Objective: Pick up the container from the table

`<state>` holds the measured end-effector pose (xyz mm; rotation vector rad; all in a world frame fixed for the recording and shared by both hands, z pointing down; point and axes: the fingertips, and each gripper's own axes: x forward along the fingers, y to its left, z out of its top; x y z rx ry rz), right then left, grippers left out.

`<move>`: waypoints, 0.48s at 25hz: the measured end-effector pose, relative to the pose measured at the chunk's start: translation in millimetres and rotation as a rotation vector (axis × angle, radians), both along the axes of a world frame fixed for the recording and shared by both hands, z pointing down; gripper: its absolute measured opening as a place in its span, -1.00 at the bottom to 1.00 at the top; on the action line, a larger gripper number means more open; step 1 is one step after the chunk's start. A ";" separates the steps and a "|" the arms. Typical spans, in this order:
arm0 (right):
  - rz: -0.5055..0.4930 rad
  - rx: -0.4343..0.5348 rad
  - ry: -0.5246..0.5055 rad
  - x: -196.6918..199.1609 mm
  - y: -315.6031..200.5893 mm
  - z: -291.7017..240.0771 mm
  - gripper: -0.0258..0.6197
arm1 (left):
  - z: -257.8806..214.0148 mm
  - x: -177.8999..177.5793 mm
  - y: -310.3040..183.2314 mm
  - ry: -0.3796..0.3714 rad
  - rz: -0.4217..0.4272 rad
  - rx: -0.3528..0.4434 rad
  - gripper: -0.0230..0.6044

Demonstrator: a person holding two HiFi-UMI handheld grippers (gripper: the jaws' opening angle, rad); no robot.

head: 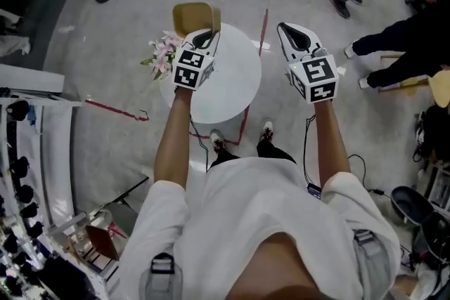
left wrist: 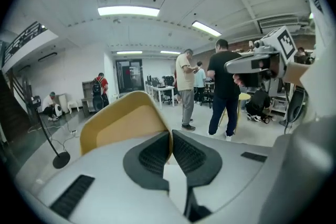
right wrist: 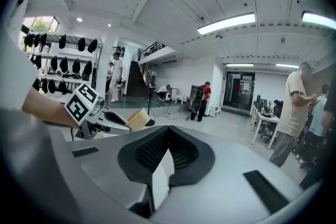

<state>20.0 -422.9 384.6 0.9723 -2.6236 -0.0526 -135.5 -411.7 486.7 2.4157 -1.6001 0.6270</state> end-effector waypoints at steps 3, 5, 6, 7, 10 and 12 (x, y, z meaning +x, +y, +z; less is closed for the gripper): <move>0.006 0.036 -0.017 -13.1 7.1 -27.2 -0.88 | -44.8 -12.5 18.4 -0.012 0.000 0.078 -0.83; 0.001 0.064 -0.019 -21.8 13.1 -43.7 -0.88 | -72.2 -25.6 30.8 -0.017 -0.015 0.124 -0.83; -0.012 0.077 -0.016 -26.8 17.1 -51.1 -0.88 | -84.8 -32.1 36.7 -0.016 -0.023 0.148 -0.83; -0.029 0.089 -0.012 -31.9 21.4 -58.2 -0.88 | -96.0 -38.2 42.5 -0.015 -0.031 0.170 -0.83; -0.058 0.134 -0.008 -44.7 32.0 -77.1 -0.88 | -121.9 -52.6 58.1 -0.009 -0.055 0.229 -0.83; -0.065 0.160 -0.016 -49.6 37.0 -86.5 -0.88 | -134.4 -58.5 67.0 -0.003 -0.071 0.263 -0.83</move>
